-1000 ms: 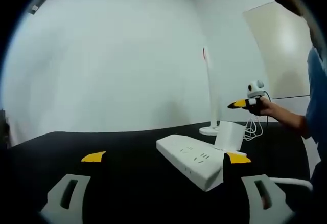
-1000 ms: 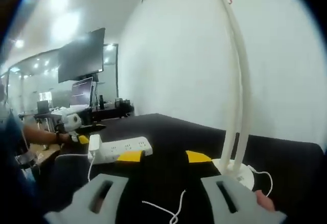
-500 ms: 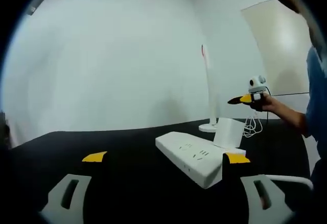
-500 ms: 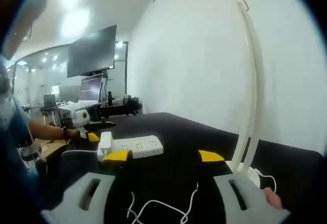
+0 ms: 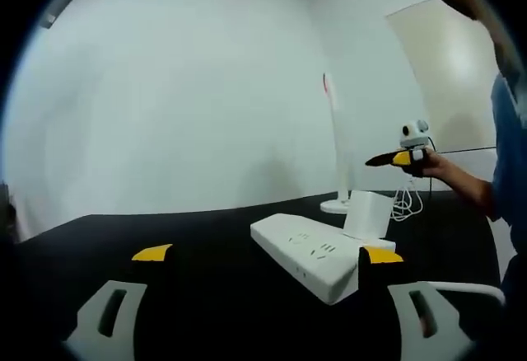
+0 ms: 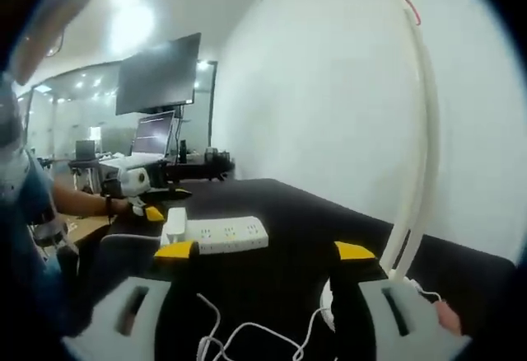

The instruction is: Insert the desk lamp plug into the socket, turn on the power strip switch, turn on the lamp switch, then turn off the lamp switch, turn off the power strip switch, and remove the plug from the socket.

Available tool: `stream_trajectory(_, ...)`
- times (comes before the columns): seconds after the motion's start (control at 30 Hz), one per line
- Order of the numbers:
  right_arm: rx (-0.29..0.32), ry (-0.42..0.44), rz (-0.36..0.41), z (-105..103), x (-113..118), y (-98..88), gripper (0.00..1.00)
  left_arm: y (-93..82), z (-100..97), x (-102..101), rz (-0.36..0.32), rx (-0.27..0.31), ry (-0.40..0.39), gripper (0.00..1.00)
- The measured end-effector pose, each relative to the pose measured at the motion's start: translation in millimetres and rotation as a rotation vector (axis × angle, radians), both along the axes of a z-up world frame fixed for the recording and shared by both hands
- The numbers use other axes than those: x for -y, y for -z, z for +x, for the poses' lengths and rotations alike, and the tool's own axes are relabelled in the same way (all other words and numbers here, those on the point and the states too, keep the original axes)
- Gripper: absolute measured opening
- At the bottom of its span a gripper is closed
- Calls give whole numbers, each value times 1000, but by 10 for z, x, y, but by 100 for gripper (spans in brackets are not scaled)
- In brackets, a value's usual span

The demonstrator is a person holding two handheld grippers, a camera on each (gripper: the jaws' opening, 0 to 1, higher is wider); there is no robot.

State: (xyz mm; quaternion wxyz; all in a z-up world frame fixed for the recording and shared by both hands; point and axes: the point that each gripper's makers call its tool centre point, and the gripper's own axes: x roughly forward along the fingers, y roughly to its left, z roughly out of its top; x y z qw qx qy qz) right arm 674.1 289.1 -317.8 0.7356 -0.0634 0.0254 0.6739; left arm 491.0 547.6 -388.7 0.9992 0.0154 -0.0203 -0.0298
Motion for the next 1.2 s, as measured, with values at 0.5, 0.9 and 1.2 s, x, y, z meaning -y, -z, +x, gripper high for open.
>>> stream_trajectory(0.5,94,-61,-50,-164,-34,18,84,6,6,82,1,-8,8,87)
stream_trajectory(0.9,132,-127,-72,-312,-83,53,96,4,18,138,-5,-10,12,87)
stream_trajectory(1.2,149,-149,-131,-365,-95,175,96,21,10,26,-8,-13,14,87)
